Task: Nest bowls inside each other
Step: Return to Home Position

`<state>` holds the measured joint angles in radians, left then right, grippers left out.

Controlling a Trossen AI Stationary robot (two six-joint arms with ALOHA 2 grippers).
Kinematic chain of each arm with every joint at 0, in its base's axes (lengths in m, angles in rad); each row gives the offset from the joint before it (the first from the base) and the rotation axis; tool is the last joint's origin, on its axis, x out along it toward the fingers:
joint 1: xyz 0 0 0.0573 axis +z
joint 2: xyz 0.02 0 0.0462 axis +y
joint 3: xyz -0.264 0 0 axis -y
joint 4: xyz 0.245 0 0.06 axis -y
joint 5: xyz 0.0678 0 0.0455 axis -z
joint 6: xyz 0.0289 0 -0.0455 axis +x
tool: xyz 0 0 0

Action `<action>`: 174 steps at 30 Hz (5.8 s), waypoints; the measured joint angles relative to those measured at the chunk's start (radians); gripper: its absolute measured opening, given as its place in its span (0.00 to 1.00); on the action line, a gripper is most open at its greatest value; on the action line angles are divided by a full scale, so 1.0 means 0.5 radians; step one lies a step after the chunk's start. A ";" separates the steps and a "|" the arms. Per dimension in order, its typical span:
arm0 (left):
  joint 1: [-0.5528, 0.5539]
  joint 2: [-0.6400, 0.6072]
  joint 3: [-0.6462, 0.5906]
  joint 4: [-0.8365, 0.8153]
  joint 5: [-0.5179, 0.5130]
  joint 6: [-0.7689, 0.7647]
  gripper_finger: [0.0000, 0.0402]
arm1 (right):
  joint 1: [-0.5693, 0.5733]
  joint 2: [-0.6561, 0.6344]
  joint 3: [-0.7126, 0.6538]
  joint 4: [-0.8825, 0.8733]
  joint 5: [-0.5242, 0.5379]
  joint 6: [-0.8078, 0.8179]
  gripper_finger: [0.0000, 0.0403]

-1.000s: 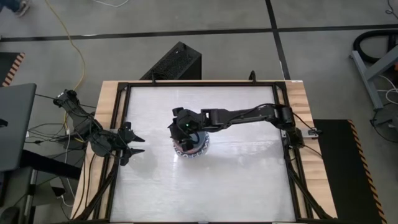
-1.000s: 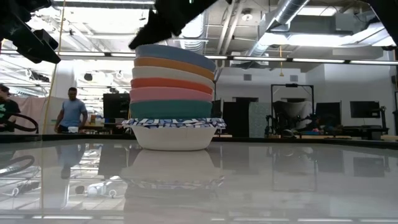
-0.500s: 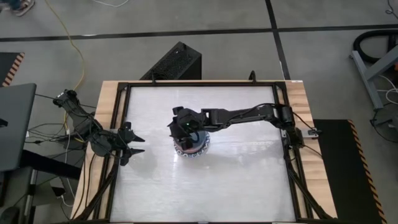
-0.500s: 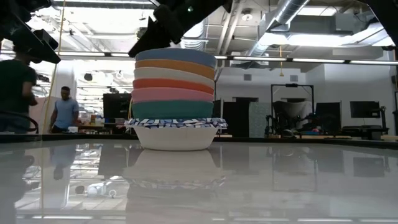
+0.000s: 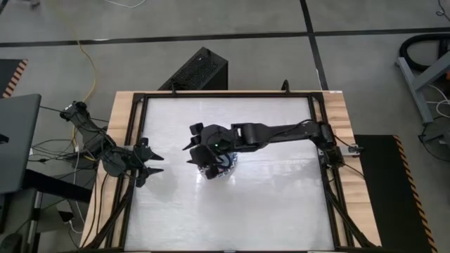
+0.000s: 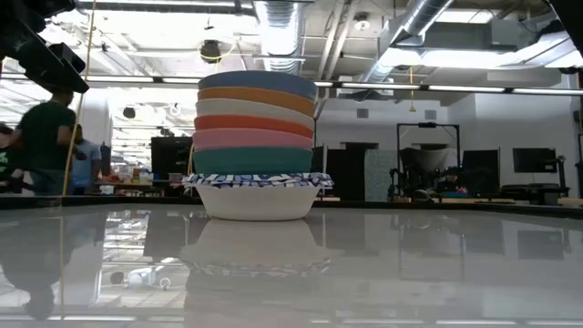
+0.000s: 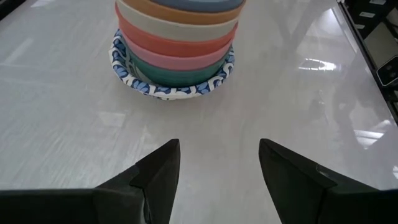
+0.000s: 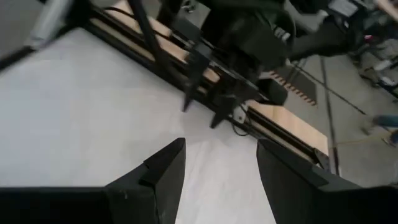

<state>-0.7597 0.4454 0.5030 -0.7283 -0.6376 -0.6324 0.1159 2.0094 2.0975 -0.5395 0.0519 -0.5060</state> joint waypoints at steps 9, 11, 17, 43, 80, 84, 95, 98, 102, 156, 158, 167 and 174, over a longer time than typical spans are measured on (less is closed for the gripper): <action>0.000 -0.001 0.000 0.000 0.000 -0.001 0.52 | 0.148 -0.191 0.407 -0.744 0.058 0.284 0.54; 0.000 -0.001 0.000 0.000 -0.001 0.000 0.52 | 0.183 -0.294 0.388 -0.827 0.108 0.356 0.54; 0.000 -0.001 0.000 -0.001 0.000 0.000 0.52 | 0.340 -0.522 0.380 -1.124 0.125 0.523 0.54; 0.001 -0.002 0.000 0.411 -0.116 0.527 0.52 | 0.619 -1.140 0.216 -1.514 0.361 0.928 0.54; 0.001 -0.892 0.364 0.848 0.841 1.140 0.52 | 0.685 -2.879 -2.191 -0.021 0.476 1.243 0.54; 0.004 -0.882 0.354 0.700 0.734 1.089 0.52 | 0.685 -3.023 -2.344 0.027 0.530 1.265 0.54; 0.001 -0.883 -0.042 0.935 0.724 0.905 0.52 | 0.683 -3.520 -3.039 0.412 0.534 1.369 0.54; 0.001 -0.886 -0.244 1.202 0.763 0.904 0.52 | 0.683 -3.649 -3.266 0.616 0.532 1.374 0.54; 0.001 -0.883 -0.570 1.619 0.790 0.865 0.52 | 0.683 -3.782 -3.543 0.913 0.531 1.417 0.54; 0.204 -0.882 -0.991 1.596 0.690 1.193 0.52 | 0.679 -3.547 -4.182 1.320 0.904 1.175 0.54; 0.283 -0.882 -0.991 1.596 0.718 1.201 0.52 | 0.680 -3.548 -4.183 1.391 0.906 1.110 0.54; 0.754 -0.882 -0.992 1.555 1.017 1.295 0.52 | 0.610 -3.550 -4.183 1.536 0.900 0.862 0.54; 1.140 -0.882 -0.992 1.516 1.284 1.241 0.52 | 0.364 -3.682 -4.184 1.673 0.939 0.854 0.54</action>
<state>-0.1896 0.0044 0.0071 0.0299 0.0042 -0.0116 0.2978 0.1685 0.0055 0.2972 0.5213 -0.0792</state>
